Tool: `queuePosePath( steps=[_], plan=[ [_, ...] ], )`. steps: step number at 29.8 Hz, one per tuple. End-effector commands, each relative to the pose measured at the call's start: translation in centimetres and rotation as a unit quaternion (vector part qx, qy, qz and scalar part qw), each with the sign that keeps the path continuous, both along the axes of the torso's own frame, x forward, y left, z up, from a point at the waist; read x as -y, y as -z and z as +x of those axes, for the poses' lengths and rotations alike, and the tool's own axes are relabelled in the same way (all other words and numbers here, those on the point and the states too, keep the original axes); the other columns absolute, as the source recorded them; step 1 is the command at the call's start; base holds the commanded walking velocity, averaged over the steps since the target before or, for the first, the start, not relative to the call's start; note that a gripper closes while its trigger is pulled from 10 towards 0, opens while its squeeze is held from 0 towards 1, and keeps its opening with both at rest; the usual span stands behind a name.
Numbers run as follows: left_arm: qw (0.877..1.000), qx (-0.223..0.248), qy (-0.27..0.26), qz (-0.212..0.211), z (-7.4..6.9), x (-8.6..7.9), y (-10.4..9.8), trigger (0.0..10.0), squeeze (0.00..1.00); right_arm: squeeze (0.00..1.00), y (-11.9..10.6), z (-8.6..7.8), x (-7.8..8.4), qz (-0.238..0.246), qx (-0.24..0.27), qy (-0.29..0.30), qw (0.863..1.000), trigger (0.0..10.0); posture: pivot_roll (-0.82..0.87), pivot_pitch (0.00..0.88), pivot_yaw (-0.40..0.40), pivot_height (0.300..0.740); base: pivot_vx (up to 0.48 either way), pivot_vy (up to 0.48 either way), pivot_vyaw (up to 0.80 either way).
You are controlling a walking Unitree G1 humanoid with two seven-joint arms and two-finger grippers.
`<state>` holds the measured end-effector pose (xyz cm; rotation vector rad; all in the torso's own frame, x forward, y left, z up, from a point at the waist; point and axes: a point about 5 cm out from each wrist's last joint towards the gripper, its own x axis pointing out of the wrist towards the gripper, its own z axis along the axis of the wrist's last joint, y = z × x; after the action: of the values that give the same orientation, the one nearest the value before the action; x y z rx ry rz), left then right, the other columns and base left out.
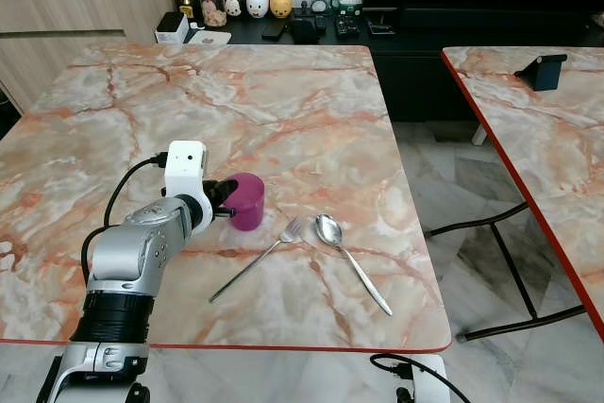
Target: Setting the table
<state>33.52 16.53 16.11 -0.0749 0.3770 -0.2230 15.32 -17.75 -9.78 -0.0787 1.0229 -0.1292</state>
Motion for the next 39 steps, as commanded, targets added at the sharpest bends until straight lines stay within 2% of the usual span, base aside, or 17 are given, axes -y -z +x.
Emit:
queuePosePath(
  steps=[1,17,22,23,24,25,26,29,30,34,36,37,39],
  plan=[
    [1.000,0.006,-0.001,0.011,0.2,0.0,-0.4,0.0,0.00,0.00,0.0,0.0,-0.1,0.001,-0.002,-0.003,1.000,10.0,0.02,0.015,-0.016,0.740,0.000,0.000,0.00],
    [1.000,0.026,0.000,0.014,-0.1,-0.2,-1.0,0.0,0.00,0.00,0.0,0.2,-0.1,0.001,-0.001,-0.006,1.000,10.0,0.02,0.017,-0.020,0.740,0.000,0.000,0.00],
    [0.998,0.063,-0.007,0.004,-0.3,-0.4,-1.7,0.0,0.00,0.00,0.0,0.2,-0.1,0.000,0.000,-0.005,1.000,10.0,0.02,0.015,-0.019,0.740,0.000,0.000,0.00],
    [0.997,0.078,-0.010,-0.002,-0.4,-0.5,-1.9,0.0,0.00,0.00,0.0,0.2,-0.1,0.000,0.000,-0.005,1.000,10.0,0.02,0.014,-0.020,0.740,0.000,0.000,0.00],
    [0.993,0.116,-0.010,-0.010,-0.7,-0.4,-2.4,0.1,0.00,0.00,0.0,0.2,-0.1,0.000,0.000,-0.005,1.000,10.0,0.02,0.014,-0.020,0.740,0.000,0.000,0.00],
    [0.991,0.135,-0.011,-0.014,-0.9,-0.3,-2.8,8.3,0.00,0.00,-0.1,0.2,-0.1,0.000,0.001,-0.004,1.000,10.0,0.02,0.014,-0.020,0.740,0.000,0.000,0.00],
    [0.987,0.161,-0.015,-0.020,-1.2,-0.3,-3.2,10.0,0.00,0.00,-0.1,0.2,-0.1,0.000,0.003,-0.003,1.000,10.0,0.02,0.014,-0.022,0.740,0.000,0.000,0.00],
    [0.979,0.198,-0.042,-0.013,-1.8,-0.6,-3.4,10.0,0.00,0.00,-0.1,0.2,0.0,0.000,0.004,-0.002,1.000,10.0,0.02,0.014,-0.022,0.740,0.000,0.000,0.00],
    [0.973,0.220,-0.064,0.011,-2.3,-0.9,-3.3,10.0,0.00,0.00,-0.1,0.2,0.0,0.000,0.003,-0.001,1.000,10.0,0.02,0.011,-0.022,0.740,0.000,0.000,0.00],
    [0.966,0.243,-0.092,0.002,-3.3,-1.5,-3.1,10.0,0.00,0.00,-0.1,0.2,0.1,0.000,0.005,0.002,1.000,10.0,0.01,0.009,-0.021,0.740,0.000,0.000,0.00],
    [0.963,0.250,-0.099,0.005,-3.7,-1.7,-3.0,10.0,0.00,0.00,-0.1,0.2,0.1,0.000,0.005,0.001,1.000,10.0,0.02,0.011,-0.024,0.740,0.000,0.000,0.00],
    [0.958,0.263,-0.111,0.019,-4.3,-2.2,-2.8,10.0,0.00,0.00,-0.1,0.2,0.1,0.000,0.005,0.000,1.000,10.0,0.02,0.009,-0.026,0.740,0.000,0.000,0.00],
    [0.953,0.273,-0.128,0.018,-4.7,-2.7,-2.7,10.0,0.00,0.00,-0.1,0.3,0.0,0.000,0.005,-0.001,1.000,10.0,0.02,0.008,-0.027,0.740,0.000,0.000,0.00]
  ],
)
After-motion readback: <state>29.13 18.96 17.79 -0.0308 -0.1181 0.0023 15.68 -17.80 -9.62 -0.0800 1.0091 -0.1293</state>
